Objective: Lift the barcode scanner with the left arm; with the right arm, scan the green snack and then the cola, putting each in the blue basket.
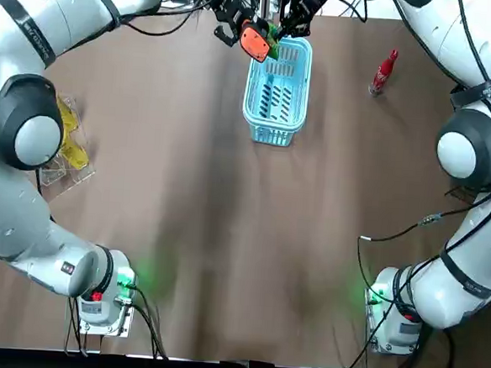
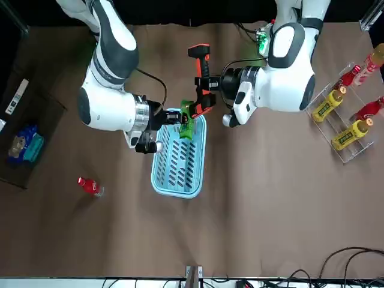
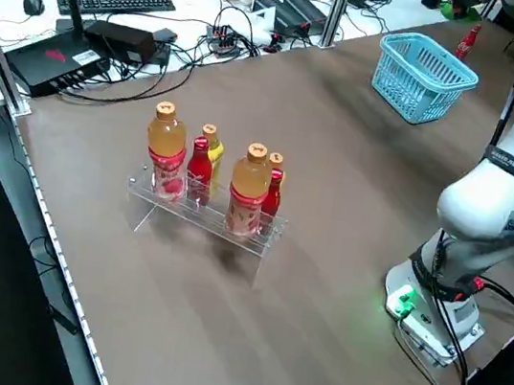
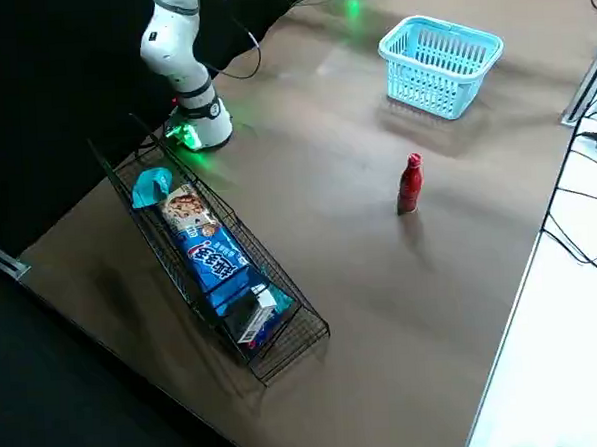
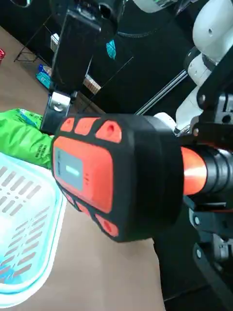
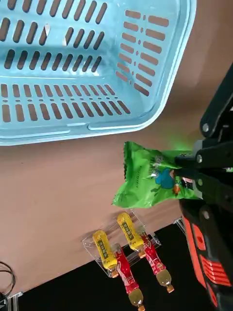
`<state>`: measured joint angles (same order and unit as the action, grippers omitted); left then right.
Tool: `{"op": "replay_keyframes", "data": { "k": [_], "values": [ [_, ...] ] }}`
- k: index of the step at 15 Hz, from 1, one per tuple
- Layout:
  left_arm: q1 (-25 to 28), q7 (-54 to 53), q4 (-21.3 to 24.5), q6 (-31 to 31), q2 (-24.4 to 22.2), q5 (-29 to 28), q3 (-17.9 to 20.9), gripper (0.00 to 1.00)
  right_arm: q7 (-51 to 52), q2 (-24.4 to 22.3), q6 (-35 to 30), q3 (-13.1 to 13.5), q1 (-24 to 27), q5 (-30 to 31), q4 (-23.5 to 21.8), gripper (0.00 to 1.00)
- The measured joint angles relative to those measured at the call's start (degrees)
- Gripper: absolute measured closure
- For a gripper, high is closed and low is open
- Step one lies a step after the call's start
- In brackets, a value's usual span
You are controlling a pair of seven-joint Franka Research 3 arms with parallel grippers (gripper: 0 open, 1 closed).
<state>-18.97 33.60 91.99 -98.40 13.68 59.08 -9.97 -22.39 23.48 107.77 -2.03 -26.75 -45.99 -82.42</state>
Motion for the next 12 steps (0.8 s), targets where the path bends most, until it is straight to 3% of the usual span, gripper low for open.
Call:
{"op": "replay_keyframes", "data": {
  "k": [7, 10, 12],
  "values": [
    [0.4, 0.1, -0.1, 0.0, 0.0, -1.3, 0.4, 0.65, 0.0, 0.0, -0.1, 0.2, 0.0, 0.0, 0.0, 0.99],
    [2.2, -0.7, -0.2, 0.0, 0.0, -8.3, 1.1, 0.65, 0.0, 0.0, -0.1, 0.3, 0.1, 0.2, 0.0, 0.99],
    [3.7, -3.2, -0.4, 0.0, 0.0, -13.4, 1.2, 0.65, 0.1, 0.0, -0.2, 0.2, -0.2, 3.5, 0.0, 0.99]
  ]
}}
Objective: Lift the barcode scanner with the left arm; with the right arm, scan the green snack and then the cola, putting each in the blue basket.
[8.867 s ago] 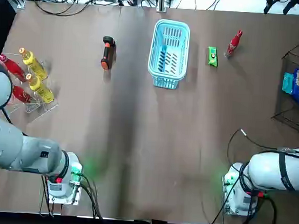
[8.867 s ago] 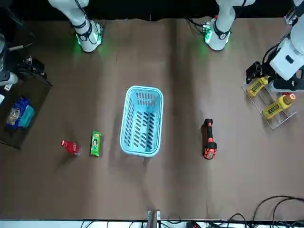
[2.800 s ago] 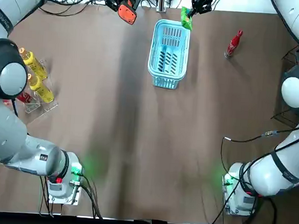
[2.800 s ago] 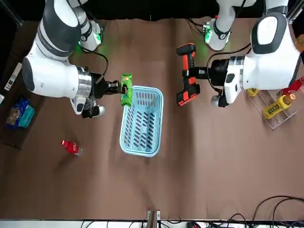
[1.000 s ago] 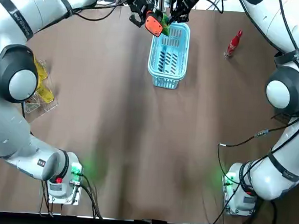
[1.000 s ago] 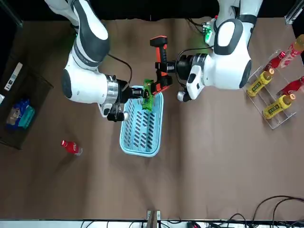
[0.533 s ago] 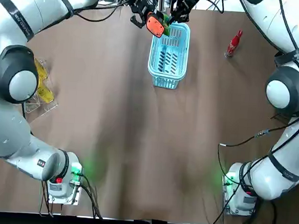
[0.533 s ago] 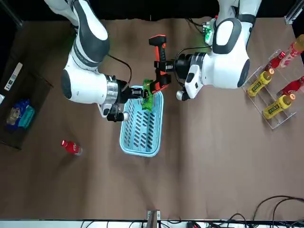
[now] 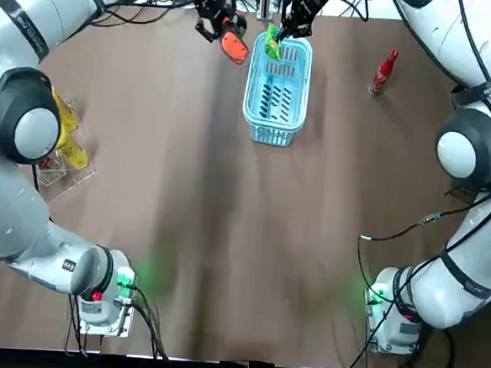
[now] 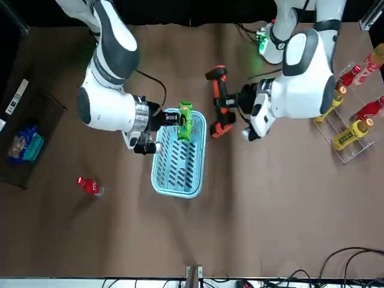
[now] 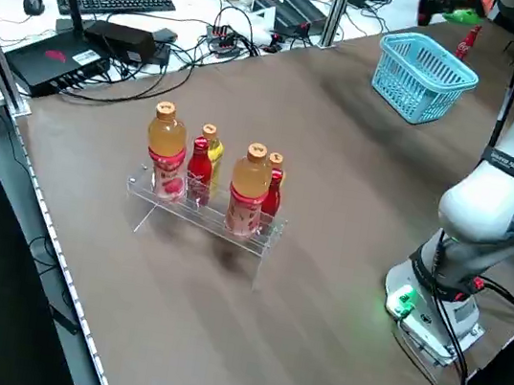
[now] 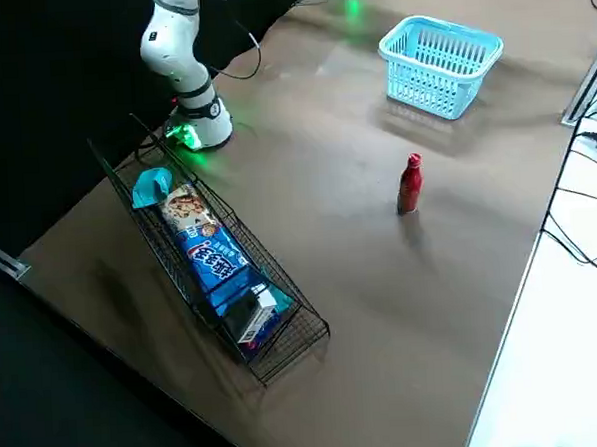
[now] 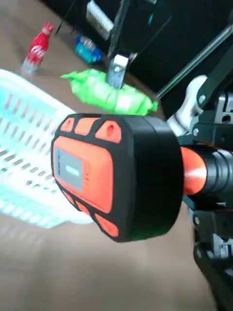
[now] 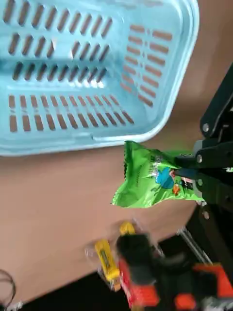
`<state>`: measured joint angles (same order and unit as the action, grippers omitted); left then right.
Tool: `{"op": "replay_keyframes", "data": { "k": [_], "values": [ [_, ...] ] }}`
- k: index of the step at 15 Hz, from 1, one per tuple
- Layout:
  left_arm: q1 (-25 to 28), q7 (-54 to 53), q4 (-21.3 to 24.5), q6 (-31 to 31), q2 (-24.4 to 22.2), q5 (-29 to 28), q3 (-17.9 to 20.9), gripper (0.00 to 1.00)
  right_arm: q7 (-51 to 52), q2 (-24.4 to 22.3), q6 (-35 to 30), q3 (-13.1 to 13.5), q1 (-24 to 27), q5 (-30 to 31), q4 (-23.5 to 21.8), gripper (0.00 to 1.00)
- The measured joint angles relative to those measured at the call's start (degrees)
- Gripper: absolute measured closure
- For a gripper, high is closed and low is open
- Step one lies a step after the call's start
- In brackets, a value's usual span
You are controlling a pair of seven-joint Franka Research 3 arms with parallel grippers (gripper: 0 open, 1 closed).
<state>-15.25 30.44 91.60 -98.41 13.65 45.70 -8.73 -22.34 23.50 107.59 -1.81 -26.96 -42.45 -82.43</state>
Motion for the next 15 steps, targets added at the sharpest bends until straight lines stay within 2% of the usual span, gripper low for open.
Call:
{"op": "replay_keyframes", "data": {
  "k": [9, 11, 13, 15],
  "values": [
    [3.2, -12.7, 0.0, 0.0, 0.0, -31.6, 0.1, 0.65, 3.2, 1.6, 0.1, -0.1, -1.0, 9.7, -0.1, 0.99],
    [3.2, -14.1, 0.0, 0.0, 0.0, -37.2, 0.1, 0.65, 3.8, 3.6, 3.1, -0.1, -1.5, 10.2, -0.5, 0.99],
    [3.1, -14.8, 0.0, 0.0, 0.2, -40.1, 0.1, 0.65, 4.0, 7.0, 7.9, -0.1, -2.5, 10.3, -0.8, 0.99],
    [3.0, -14.9, 0.1, 0.0, 0.5, -40.6, 0.0, 0.65, 4.4, 10.1, 11.5, -0.1, -3.0, 10.8, -0.8, 0.98]
  ]
}}
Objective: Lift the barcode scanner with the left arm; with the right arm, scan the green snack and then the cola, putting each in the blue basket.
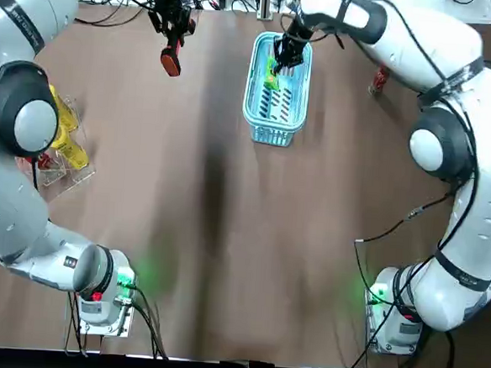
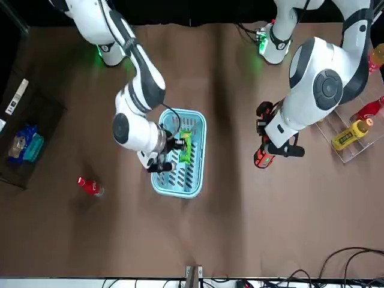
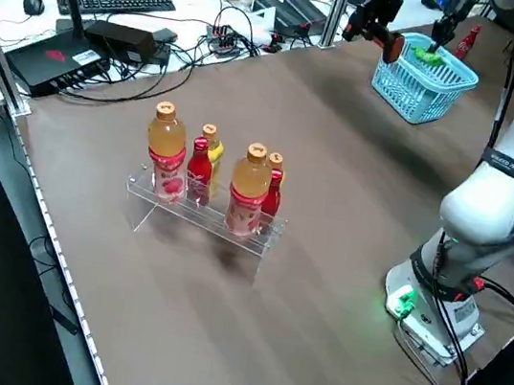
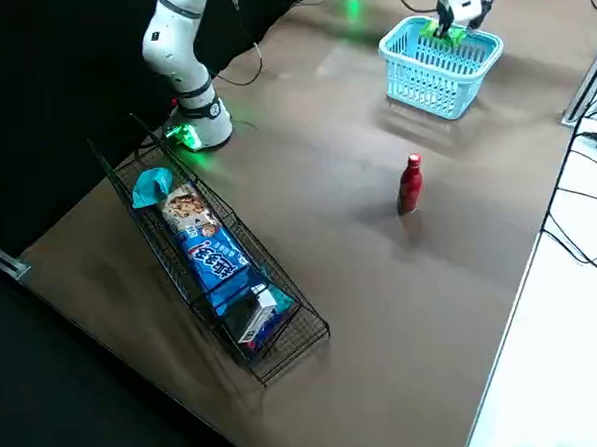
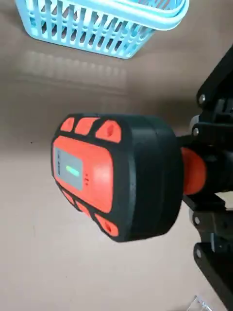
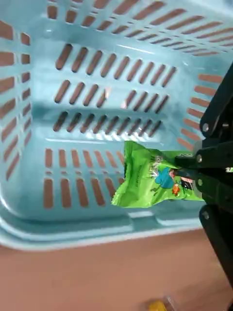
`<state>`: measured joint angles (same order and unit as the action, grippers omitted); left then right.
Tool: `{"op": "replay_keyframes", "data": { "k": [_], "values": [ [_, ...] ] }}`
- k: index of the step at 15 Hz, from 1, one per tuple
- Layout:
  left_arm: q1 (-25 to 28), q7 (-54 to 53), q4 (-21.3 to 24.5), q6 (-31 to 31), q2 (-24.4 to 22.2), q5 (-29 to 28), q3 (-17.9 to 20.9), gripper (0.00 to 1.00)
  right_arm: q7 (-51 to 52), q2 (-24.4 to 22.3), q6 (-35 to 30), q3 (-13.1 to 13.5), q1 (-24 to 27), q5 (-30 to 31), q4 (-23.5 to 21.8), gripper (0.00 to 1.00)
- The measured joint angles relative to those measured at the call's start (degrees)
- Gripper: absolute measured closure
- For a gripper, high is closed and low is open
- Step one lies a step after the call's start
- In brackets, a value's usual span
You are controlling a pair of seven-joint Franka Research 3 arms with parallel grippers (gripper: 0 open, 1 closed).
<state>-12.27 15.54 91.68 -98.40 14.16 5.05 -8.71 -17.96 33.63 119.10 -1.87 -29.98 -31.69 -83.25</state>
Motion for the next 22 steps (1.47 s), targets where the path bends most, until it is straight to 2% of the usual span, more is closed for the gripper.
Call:
{"op": "replay_keyframes", "data": {
  "k": [1, 3, 5, 6, 9, 11, 14, 17, 22],
  "values": [
    [-0.1, 0.0, 0.0, 0.0, 0.4, -0.1, 0.0, 0.65, 0.2, 1.4, 2.1, 0.0, 0.0, 2.3, 0.1, 0.94],
    [-0.3, 0.0, 0.0, 0.0, 0.8, -1.0, 0.0, 0.65, 0.2, 1.6, 3.2, 0.1, 0.0, 4.1, 0.1, 0.76],
    [-0.3, 0.0, 0.0, 0.0, 1.3, -1.6, 0.0, 0.65, 0.2, 1.6, 4.7, 0.1, 0.0, 4.6, 0.2, 0.60],
    [-0.3, 0.0, 0.0, 0.0, 1.4, -1.7, 0.0, 0.65, 0.2, 1.6, 4.9, 0.1, 0.0, 4.7, 0.2, 0.59],
    [-0.3, -0.1, 0.0, 0.0, 1.5, -1.8, -0.1, 0.65, 0.2, 1.3, 4.8, 0.3, 0.0, 4.7, 0.6, 0.35],
    [-0.3, -0.6, 0.0, 0.0, 1.5, -3.0, -0.1, 0.65, 0.2, 0.2, 2.1, 0.9, 0.9, 4.8, 1.5, 0.34],
    [-0.2, -4.0, -0.1, 0.0, 1.5, -4.2, 0.0, 0.65, 0.3, -4.5, -4.9, 1.4, 5.7, 6.6, 2.7, 0.34],
    [-0.2, -5.6, -0.1, 0.0, 1.5, -4.3, 0.0, 0.65, 1.8, -7.7, -8.1, 1.5, 11.2, 12.9, 2.5, 0.34],
    [-0.4, -5.7, -0.1, 0.0, 1.5, -5.7, -0.1, 0.65, 5.0, -7.4, -8.7, 1.5, 17.1, 25.9, 1.1, 0.35]
  ]
}}
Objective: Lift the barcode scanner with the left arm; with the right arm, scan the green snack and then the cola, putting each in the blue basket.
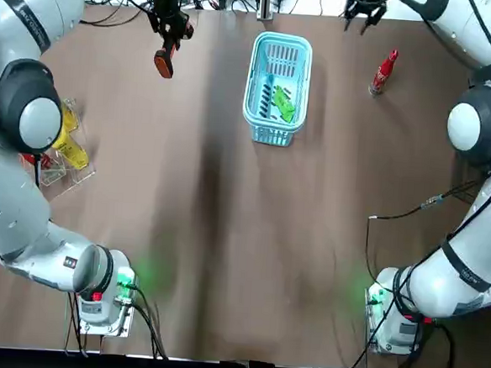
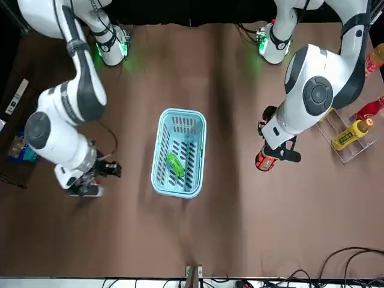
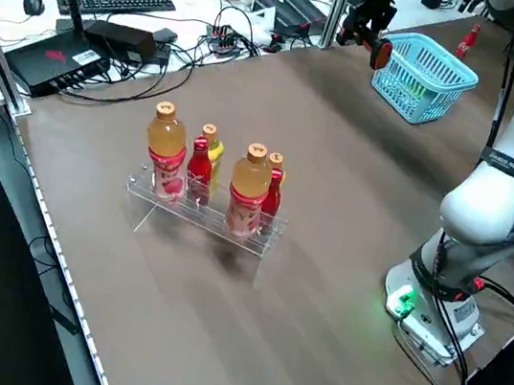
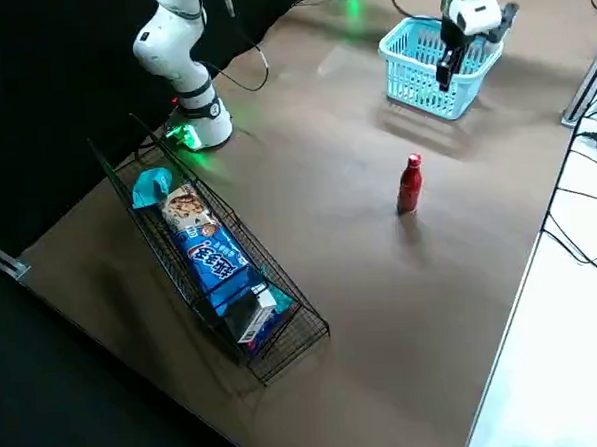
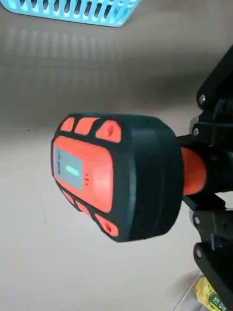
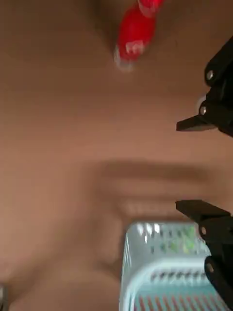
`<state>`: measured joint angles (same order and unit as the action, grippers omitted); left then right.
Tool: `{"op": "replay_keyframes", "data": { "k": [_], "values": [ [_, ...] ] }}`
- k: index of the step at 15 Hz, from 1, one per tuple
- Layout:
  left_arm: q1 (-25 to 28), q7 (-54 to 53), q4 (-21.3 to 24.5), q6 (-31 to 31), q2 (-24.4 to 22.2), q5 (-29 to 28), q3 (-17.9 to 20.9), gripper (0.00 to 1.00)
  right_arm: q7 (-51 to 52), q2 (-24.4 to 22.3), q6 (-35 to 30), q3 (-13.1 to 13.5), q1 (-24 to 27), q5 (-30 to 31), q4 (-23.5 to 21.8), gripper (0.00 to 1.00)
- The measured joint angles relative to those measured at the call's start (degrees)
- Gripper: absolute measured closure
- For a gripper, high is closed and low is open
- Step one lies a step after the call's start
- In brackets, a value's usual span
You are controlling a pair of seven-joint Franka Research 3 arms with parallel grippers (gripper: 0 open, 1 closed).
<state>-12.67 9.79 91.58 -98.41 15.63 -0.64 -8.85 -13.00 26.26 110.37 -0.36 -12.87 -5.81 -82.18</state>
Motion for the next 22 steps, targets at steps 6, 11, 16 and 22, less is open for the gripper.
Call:
{"op": "replay_keyframes", "data": {
  "k": [6, 11, 16, 22],
  "values": [
    [0.0, 0.2, 0.0, 0.0, 0.2, 0.0, 0.0, 0.65, 10.5, 0.4, -0.7, 0.1, 9.0, 5.9, -0.3, 0.44],
    [-0.1, 0.2, 0.0, 0.0, 0.6, 0.0, -0.1, 0.65, 14.0, 3.4, -0.1, -0.2, 9.2, 10.7, -0.5, 0.44],
    [-0.6, 0.3, 0.0, 0.0, 0.6, 0.0, -0.1, 0.65, 17.1, 6.0, 0.3, -0.1, 10.3, 10.8, -0.7, 0.34],
    [-0.6, 0.3, 0.0, 0.0, 1.1, 0.0, -0.1, 0.65, 25.1, 6.5, 0.4, -0.2, 12.2, 10.8, -2.3, 0.36]
  ]
}}
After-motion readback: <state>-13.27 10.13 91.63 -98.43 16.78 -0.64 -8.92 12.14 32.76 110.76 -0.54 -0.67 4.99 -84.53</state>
